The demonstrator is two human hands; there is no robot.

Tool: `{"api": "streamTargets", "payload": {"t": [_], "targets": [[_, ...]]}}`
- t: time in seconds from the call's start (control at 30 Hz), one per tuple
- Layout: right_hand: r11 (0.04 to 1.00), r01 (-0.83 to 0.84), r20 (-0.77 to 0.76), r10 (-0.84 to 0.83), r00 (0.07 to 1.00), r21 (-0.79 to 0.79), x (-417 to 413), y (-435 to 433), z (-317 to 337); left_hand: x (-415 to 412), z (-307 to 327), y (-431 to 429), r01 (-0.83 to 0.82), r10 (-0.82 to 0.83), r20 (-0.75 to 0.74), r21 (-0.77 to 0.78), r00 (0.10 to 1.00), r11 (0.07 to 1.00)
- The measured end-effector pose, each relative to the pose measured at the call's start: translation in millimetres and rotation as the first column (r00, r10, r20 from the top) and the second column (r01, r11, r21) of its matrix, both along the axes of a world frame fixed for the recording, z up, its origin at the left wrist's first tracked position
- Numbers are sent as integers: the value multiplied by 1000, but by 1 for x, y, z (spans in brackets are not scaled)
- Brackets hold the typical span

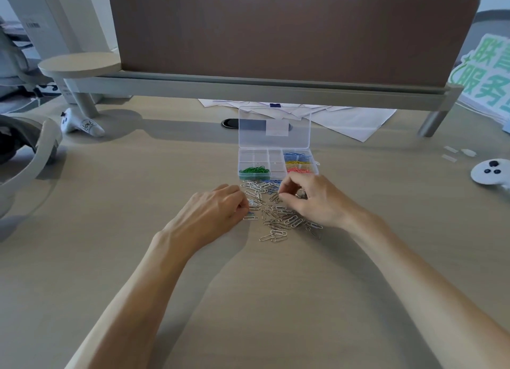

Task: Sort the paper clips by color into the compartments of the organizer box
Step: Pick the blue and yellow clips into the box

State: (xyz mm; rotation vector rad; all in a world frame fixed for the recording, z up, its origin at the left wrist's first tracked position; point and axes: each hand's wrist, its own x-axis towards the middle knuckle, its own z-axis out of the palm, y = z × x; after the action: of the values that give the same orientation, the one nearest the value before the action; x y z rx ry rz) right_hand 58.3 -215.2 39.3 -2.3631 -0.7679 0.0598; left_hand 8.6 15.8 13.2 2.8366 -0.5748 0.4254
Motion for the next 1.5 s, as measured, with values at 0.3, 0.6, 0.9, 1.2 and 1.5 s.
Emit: {"api": "streamTargets", "payload": {"t": [0.3,0.6,0.9,1.2,1.5], "targets": [[921,99,-62,-82,995,376,-26,10,-28,-4,3,-20,22,-21,7,-295,1000,955],[880,177,-126,-134,983,442,-31,5,-26,-7,-1,-45,-75,48,-65,-548,997,833],[816,392,-46,-413,910,424,-15,-30,-27,33,6,-58,-91,101,20,-287,995,954],[820,481,34,-515,856,310,-1,-49,-40,60,5,-77,-2,2,10,39,1000,999],[854,443,35,-469,883,273,-5,-45,-38,72,26,-74,96,-82,-80,185,993,978]]}}
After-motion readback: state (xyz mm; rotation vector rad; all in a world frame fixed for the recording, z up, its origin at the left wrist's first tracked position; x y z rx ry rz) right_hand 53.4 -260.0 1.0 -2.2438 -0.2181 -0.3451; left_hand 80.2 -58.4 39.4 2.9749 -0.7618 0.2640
